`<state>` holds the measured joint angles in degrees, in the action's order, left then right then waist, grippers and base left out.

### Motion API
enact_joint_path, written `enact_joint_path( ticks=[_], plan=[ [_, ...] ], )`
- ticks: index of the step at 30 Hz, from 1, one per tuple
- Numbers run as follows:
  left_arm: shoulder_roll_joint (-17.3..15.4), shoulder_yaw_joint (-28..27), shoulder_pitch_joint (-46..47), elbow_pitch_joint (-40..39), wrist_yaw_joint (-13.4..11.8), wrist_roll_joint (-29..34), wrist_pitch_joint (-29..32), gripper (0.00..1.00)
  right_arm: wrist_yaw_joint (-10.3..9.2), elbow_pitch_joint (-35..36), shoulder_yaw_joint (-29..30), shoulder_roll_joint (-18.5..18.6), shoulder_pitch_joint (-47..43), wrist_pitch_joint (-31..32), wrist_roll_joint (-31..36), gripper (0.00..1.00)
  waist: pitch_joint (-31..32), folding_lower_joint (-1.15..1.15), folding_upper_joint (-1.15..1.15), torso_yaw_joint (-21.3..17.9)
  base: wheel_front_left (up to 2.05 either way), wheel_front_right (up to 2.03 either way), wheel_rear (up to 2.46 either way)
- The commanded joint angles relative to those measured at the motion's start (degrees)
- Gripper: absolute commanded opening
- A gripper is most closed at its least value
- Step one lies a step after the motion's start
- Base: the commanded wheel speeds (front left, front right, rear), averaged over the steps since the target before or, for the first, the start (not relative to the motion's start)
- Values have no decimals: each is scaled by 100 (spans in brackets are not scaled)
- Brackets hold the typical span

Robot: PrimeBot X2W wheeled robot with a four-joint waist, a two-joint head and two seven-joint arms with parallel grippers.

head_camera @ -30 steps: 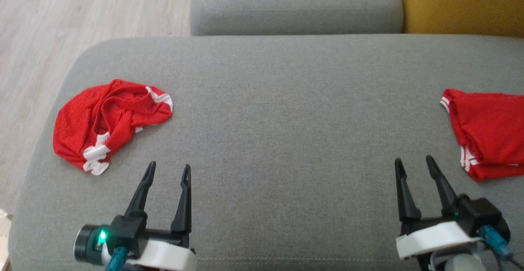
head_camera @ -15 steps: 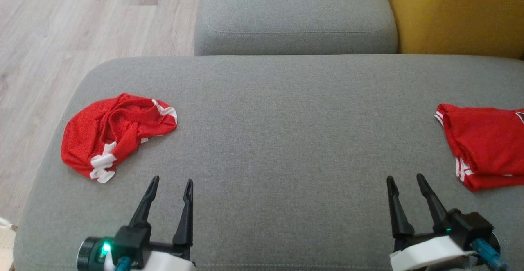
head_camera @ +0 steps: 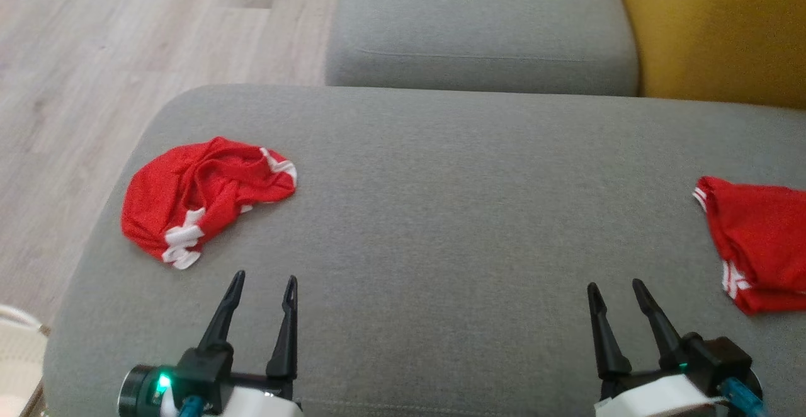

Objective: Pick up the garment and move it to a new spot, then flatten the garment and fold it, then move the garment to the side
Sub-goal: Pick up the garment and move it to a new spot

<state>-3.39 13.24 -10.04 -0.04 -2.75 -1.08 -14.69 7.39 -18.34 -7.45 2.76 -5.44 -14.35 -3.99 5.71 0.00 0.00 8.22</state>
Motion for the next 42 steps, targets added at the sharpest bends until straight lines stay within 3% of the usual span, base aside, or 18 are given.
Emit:
enact_joint_path(
  ticks=[1,15,20,26,30,35,42],
  plan=[
    [0,-178,188,-219,-55,38,-31,100,10,220,-158,12,163,-64,-92,100,17,0,0,128,0,0,0],
    [-79,-270,70,-625,-122,49,-31,100,10,240,-408,12,302,-64,-194,100,0,0,0,1436,0,0,0],
    [-82,-387,-19,-765,-212,12,-31,100,10,259,-467,12,364,-64,-221,100,-80,0,0,1742,0,0,0],
    [-50,-468,-94,-885,-295,-61,-31,100,10,182,-549,12,446,-64,-179,100,-234,0,0,1887,0,0,0],
    [-157,-534,104,-903,-137,-47,-31,100,10,126,-508,12,466,-64,-80,100,-386,0,0,1978,0,0,0],
    [-419,-729,1063,-843,175,-101,-31,100,10,184,-341,60,575,-64,212,100,-826,0,0,1994,0,0,0],
    [-677,-1141,2437,-233,425,-286,-31,100,10,263,-382,391,895,-64,434,100,-1471,0,0,1594,0,0,0]
  ],
)
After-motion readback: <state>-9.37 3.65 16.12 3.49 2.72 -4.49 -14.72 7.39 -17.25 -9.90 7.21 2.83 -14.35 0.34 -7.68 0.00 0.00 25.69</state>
